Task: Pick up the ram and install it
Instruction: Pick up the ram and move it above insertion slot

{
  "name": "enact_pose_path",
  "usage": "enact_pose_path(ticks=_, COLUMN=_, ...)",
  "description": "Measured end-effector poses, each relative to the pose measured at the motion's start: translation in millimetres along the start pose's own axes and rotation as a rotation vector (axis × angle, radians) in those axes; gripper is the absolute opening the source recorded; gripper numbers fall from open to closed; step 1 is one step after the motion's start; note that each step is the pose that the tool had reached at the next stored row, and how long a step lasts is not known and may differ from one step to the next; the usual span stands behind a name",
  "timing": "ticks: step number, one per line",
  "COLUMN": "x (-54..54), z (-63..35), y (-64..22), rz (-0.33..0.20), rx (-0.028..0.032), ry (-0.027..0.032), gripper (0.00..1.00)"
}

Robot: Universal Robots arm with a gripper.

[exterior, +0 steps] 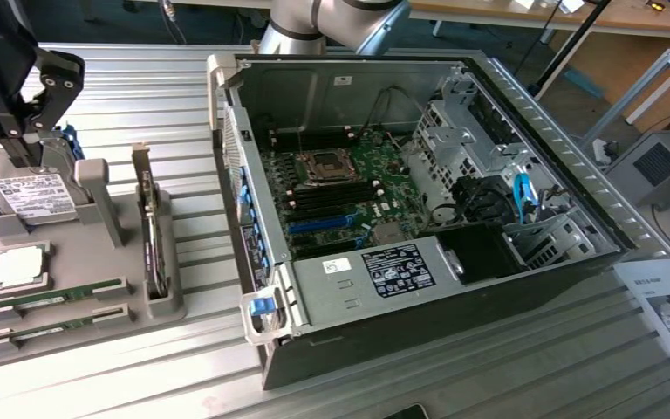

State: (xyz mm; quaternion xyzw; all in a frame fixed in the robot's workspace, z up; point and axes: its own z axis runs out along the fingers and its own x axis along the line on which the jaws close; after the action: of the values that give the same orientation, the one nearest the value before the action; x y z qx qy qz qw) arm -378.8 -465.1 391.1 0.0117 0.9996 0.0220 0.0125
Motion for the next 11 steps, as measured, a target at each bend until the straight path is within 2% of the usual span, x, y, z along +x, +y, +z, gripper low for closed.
enact_pose_path(ticks=11, x=-0.6, z=0.0, y=0.0, rz=-0.073, rx=-0.0018, ry=0.0032, gripper=0.11)
